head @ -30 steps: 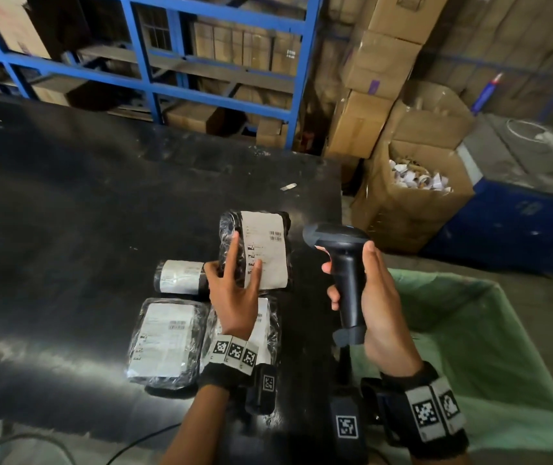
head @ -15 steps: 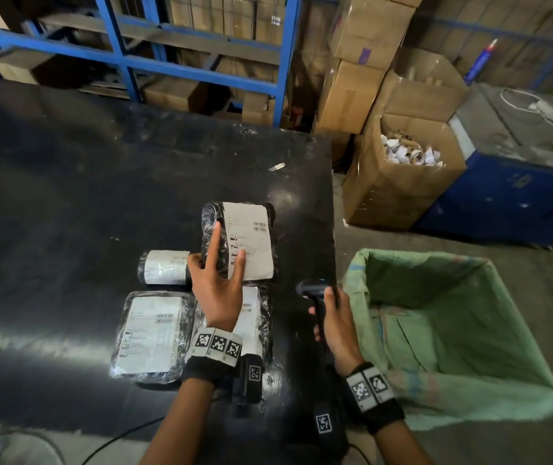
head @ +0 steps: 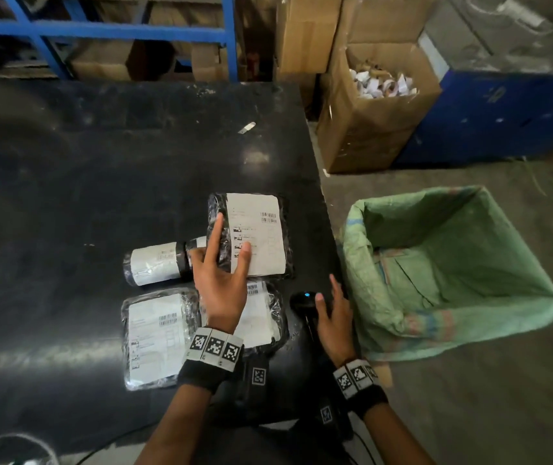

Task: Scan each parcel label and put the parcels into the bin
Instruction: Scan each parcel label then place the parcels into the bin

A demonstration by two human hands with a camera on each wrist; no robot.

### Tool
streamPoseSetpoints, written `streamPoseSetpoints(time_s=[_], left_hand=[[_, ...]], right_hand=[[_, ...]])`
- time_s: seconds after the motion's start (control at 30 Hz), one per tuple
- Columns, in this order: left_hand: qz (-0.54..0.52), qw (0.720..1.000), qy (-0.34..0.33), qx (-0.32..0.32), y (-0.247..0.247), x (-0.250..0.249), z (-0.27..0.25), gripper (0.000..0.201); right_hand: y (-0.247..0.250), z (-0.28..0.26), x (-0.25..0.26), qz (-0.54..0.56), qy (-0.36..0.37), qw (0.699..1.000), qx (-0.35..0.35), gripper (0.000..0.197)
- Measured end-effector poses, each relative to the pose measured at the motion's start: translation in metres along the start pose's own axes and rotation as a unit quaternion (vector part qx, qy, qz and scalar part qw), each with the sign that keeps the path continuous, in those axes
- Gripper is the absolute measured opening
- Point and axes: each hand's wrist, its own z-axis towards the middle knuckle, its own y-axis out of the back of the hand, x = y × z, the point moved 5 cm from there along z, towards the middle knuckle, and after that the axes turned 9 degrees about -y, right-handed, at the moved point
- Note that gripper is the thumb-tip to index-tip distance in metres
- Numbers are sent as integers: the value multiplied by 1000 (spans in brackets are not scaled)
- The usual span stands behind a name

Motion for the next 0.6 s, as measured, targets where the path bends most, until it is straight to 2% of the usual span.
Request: streamPoseSetpoints(time_s=[0.1, 0.2, 0.27, 0.43, 0.6], left_hand=[[-15, 999, -7, 37, -13, -4, 3, 65], [-49, 997, -12, 64, -31, -15, 3, 63], [-77, 995, -13, 70, -44, -26, 1, 63], [-99, 992, -1, 84, -82, -50, -9, 64], [-91, 989, 26, 110, -135, -77, -30, 63]], right_hand=[[20, -4, 57, 93, 69, 993, 18, 49], [33, -5, 110, 158, 106, 979, 67, 50], [42, 1, 125, 175, 118, 974, 77, 53], [78, 15, 126, 178, 117, 975, 59, 53], [140, 40, 106, 153, 128, 979, 32, 51]])
